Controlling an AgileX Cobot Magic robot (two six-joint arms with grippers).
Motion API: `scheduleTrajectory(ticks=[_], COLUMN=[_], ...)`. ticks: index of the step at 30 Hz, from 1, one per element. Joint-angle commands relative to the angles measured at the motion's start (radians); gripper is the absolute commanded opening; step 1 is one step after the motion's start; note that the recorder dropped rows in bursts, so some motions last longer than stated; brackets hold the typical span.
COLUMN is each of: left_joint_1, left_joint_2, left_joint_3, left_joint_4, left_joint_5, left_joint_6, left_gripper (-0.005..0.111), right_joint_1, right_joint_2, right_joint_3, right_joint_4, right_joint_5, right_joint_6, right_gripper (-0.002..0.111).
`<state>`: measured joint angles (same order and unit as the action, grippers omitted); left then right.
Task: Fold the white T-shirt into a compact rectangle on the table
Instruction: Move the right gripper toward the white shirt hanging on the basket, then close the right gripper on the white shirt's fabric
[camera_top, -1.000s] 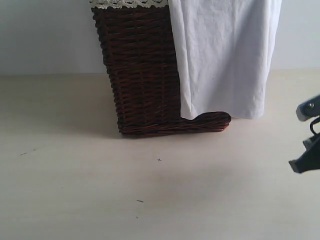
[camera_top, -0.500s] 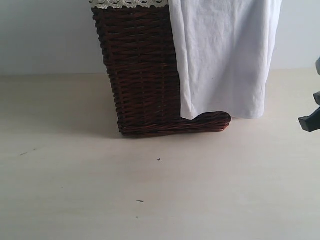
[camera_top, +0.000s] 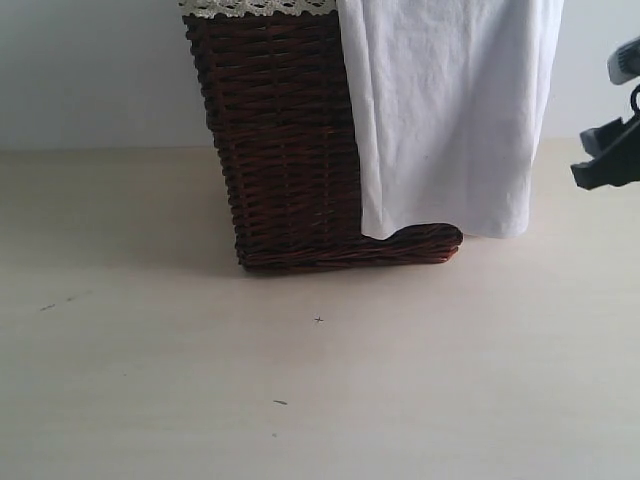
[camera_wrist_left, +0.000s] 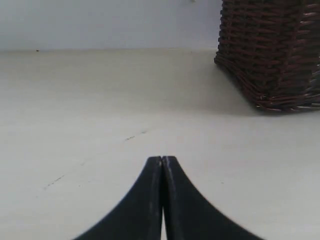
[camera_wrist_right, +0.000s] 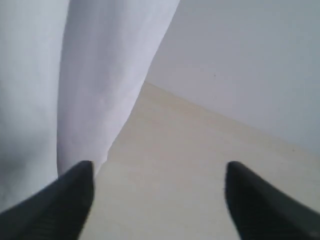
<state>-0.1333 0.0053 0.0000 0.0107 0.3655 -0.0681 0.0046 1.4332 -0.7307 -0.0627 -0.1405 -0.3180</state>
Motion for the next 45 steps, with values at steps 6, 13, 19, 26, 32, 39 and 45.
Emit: scheduleTrajectory(ticks=[6, 13, 19, 26, 32, 39, 45], left_joint_1=[-0.006, -0.006, -0.006, -0.006, -0.006, -0.006, -0.006], left_joint_2=[-0.005, -0.005, -0.005, -0.005, -0.005, -0.005, -0.005], left_joint_3=[0.0, 0.0, 0.0, 0.0, 0.0, 0.0, 0.0], left_joint_4=[-0.011, -0.011, -0.011, -0.011, -0.011, -0.011, -0.011], left_joint_5=[-0.011, -0.011, -0.011, -0.011, -0.011, -0.011, -0.011], left_joint_6=[-0.006, -0.006, -0.006, -0.006, -0.006, -0.006, -0.006], left_gripper=[0.0, 0.0, 0.0, 0.0, 0.0, 0.0, 0.0], right_joint_1=[0.001, 0.102, 0.135, 0.135, 0.135, 0.135, 0.135], right_joint_2=[-0.015, -0.052, 0.052, 0.048, -0.039, -0.122, -0.184], right_joint_3=[-0.101, -0.105, -0.105, -0.105, -0.105, -0.105, -0.105], right_joint_4=[-0.008, -0.008, -0.006, 0.323, 0.603, 0.683, 0.572], right_joint_5=[0.126, 0.162, 0.172, 0.161, 0.161, 0.239, 0.252], right_joint_6=[0.328, 0.005, -0.168, 0.037, 0.221, 0.345, -0.045], right_gripper=[0.084, 0.081, 0.081, 0.081, 0.081, 0.081, 0.081])
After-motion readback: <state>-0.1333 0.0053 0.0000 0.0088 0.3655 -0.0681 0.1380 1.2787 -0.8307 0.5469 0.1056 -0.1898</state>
